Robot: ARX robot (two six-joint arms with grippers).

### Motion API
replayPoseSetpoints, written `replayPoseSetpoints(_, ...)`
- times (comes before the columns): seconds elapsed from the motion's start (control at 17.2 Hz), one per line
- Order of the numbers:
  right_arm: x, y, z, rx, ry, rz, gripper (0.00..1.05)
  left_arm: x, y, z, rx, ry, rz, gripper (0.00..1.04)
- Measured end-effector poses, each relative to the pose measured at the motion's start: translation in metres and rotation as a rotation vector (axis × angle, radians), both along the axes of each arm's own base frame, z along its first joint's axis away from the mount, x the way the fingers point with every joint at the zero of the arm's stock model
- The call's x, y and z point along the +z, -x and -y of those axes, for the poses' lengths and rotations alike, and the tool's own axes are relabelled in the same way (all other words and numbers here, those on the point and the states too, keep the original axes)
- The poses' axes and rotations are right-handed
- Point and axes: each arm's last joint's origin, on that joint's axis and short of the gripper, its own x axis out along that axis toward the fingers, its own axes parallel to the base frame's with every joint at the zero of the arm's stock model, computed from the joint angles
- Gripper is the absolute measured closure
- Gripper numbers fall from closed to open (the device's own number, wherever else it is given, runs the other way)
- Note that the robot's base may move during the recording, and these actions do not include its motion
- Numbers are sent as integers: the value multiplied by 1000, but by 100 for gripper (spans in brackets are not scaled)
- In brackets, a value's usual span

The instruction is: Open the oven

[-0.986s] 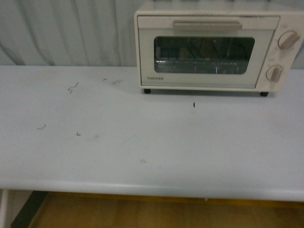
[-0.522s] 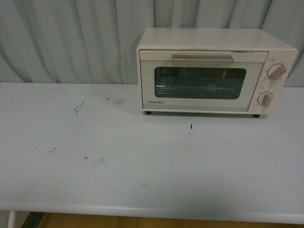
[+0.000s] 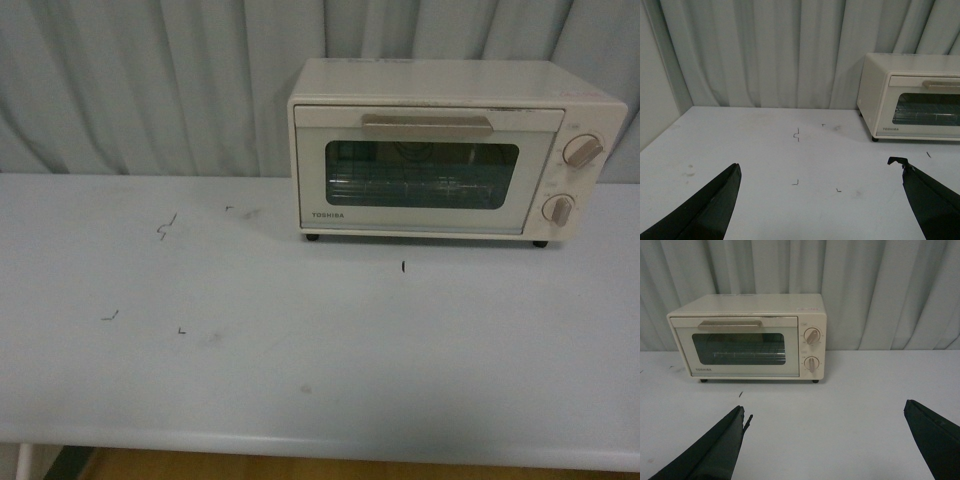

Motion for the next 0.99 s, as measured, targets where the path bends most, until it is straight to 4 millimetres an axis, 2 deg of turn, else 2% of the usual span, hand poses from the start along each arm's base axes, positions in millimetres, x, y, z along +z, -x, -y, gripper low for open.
replayPoseSetpoints(0.99,0,0,0,0,0,-3,6,0,0,0,0,0,-2,7)
